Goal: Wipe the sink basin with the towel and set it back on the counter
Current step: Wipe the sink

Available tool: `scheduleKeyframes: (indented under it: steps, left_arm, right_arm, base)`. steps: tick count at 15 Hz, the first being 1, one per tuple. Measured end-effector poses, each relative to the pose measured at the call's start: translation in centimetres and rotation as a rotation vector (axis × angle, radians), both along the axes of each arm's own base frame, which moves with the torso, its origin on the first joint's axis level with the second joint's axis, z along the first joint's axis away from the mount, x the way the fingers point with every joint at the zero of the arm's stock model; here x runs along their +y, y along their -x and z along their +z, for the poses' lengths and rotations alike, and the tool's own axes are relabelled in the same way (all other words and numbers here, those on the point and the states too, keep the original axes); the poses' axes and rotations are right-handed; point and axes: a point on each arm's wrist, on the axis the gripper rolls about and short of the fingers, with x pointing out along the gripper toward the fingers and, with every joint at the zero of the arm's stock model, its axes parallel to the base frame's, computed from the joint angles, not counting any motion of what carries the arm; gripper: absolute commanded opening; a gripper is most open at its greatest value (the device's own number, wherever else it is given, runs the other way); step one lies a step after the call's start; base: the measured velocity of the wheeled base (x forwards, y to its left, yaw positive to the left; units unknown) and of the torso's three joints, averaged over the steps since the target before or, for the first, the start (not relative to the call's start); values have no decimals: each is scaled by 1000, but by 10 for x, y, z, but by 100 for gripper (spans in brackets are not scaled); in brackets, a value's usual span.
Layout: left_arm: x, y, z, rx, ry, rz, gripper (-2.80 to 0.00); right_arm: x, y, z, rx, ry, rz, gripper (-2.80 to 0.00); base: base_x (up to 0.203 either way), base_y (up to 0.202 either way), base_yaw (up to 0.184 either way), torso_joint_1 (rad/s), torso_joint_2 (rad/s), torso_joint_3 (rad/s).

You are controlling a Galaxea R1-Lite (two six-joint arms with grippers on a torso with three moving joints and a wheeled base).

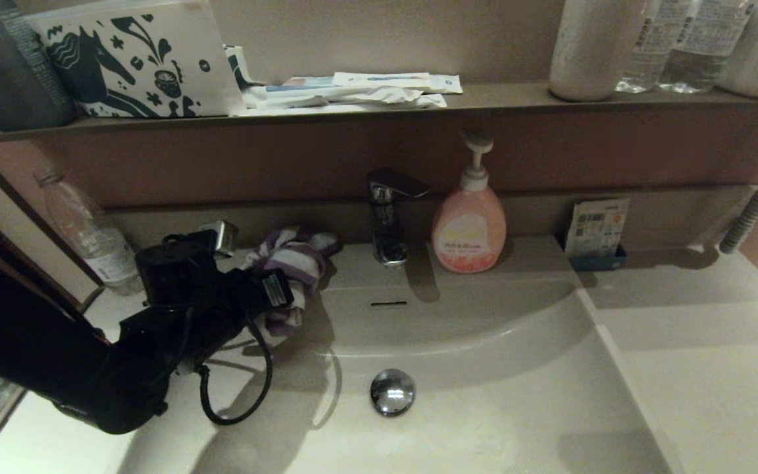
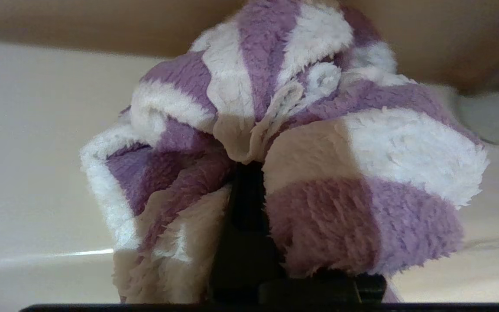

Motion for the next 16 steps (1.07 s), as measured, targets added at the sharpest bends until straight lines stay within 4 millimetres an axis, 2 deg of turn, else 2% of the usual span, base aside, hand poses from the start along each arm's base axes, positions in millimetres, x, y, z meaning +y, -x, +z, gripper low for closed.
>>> scheduleKeyframes:
  steps: [4, 10, 13, 16]
  left_arm:
    - [-32, 2, -2, -10, -10, -26, -280]
    - [-96, 5, -1, -47, -17, -69, -280]
    - [-118, 5, -3, -36, -33, -83, -280]
    - [-129, 4, -6, -33, -40, -89, -280]
  right_arm:
    - [0, 0, 0, 0, 0, 0, -280]
    - [0, 0, 0, 0, 0, 0, -280]
    - [0, 0, 0, 0, 0, 0, -280]
    - [0, 0, 0, 0, 0, 0, -280]
  base:
    - [0, 0, 0, 0, 0, 0]
    - [0, 0, 0, 0, 0, 0]
    - [0, 0, 0, 0, 0, 0]
    - [0, 0, 0, 0, 0, 0]
